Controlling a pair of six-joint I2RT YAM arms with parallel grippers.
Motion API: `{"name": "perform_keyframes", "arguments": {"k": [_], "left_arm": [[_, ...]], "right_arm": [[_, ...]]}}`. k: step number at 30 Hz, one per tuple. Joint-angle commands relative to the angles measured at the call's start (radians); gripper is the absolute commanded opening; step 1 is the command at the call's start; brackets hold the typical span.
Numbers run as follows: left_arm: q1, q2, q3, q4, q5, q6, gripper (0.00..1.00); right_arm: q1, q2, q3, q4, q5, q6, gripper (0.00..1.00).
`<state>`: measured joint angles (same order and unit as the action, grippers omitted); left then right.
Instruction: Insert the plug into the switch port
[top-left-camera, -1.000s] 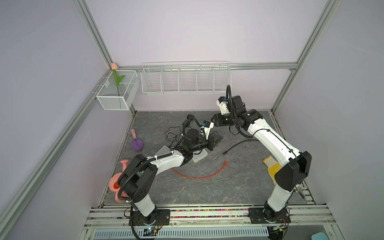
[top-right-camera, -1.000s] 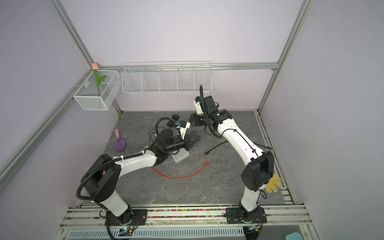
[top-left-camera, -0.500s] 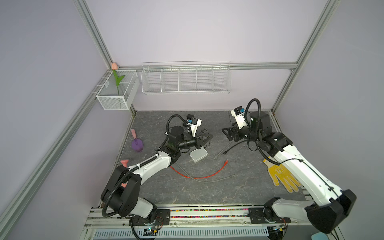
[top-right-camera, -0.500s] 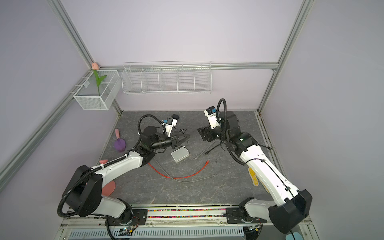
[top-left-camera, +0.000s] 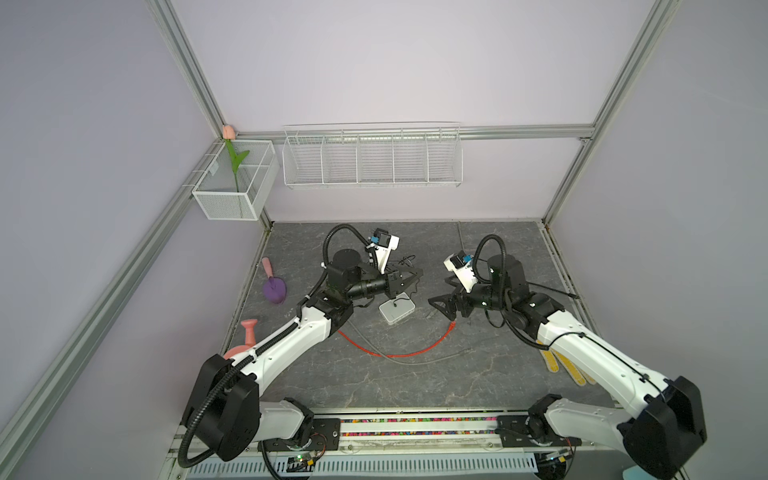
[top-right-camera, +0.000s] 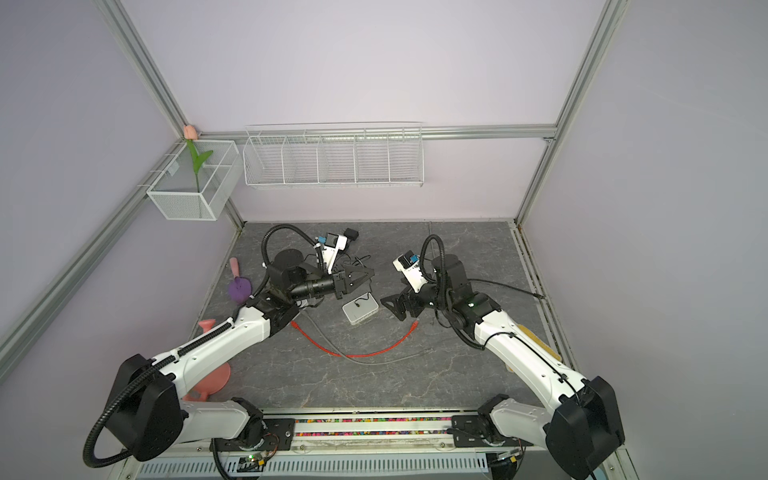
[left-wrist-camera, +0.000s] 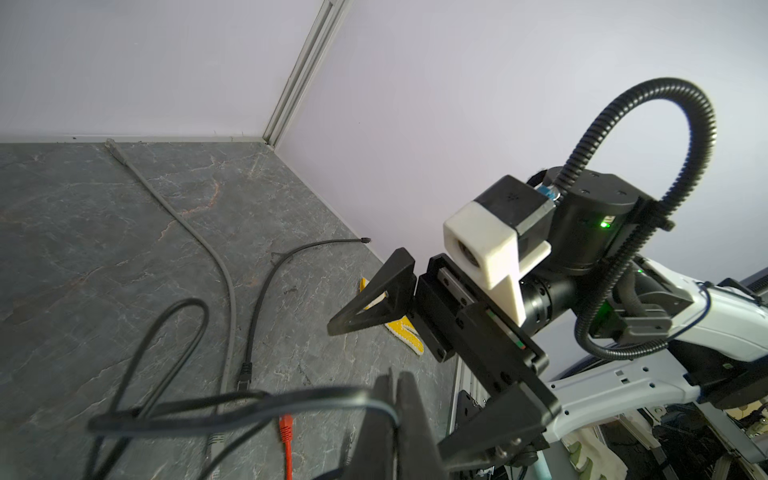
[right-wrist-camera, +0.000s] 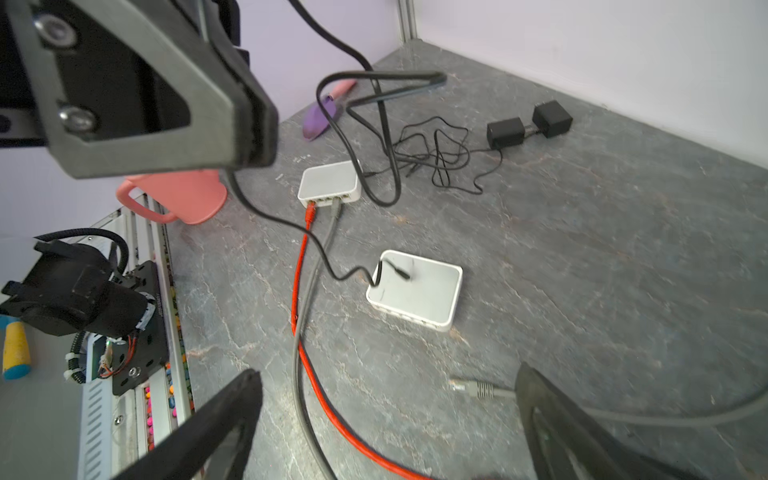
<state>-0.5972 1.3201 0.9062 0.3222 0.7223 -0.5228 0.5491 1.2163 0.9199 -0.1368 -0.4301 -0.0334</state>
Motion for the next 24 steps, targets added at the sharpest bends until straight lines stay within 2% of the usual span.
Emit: {"name": "perform_keyframes", "arguments": {"k": [1,9,10,11,13,16,17,19,20,21,24], "left_arm": [[0.002,-0.029,0.041,-0.032,-0.018,-0.005,0.0],[0.002,-0.074,0.039,-0.036,-0.044,-0.022,0.0],[0.002,-0.076,0.038,-0.037,-0.044,-0.025,0.0],[0.002,-0.078,0.038,-0.038,-0.044,-0.025,0.0],[0.002,-0.086,0.035,-0.042,-0.044,-0.023,0.0],[0.005,-0.106,0.027,-0.07,-0.072,-0.012,0.0],[0.006,-0.116,0.025,-0.091,-0.083,0.005,0.15],[0.008,-0.143,0.019,-0.153,-0.133,0.052,0.64],[0.008,-0.162,0.011,-0.188,-0.18,0.077,0.74],[0.008,-0.182,-0.004,-0.211,-0.23,0.088,0.79],[0.008,-0.266,-0.094,-0.184,-0.291,0.103,0.86]], "right_arm": [[0.023,0.047,-0.003,0.155,-0.053,0.008,0.97],[0.076,0.184,0.069,0.236,-0.097,0.019,0.93],[0.082,0.199,0.08,0.238,-0.118,0.019,0.88],[0.082,0.216,0.101,0.222,-0.149,0.019,0.7],[0.083,0.243,0.159,0.151,-0.163,0.033,0.09],[0.08,0.255,0.213,0.074,-0.261,0.05,0.07],[0.079,0.25,0.226,0.058,-0.26,0.068,0.07],[0.075,0.237,0.248,0.022,-0.23,0.108,0.07],[0.069,0.23,0.264,0.003,-0.221,0.139,0.07],[0.059,0.229,0.283,-0.015,-0.22,0.175,0.07],[0.036,0.227,0.358,-0.086,-0.203,0.273,0.07]]}}
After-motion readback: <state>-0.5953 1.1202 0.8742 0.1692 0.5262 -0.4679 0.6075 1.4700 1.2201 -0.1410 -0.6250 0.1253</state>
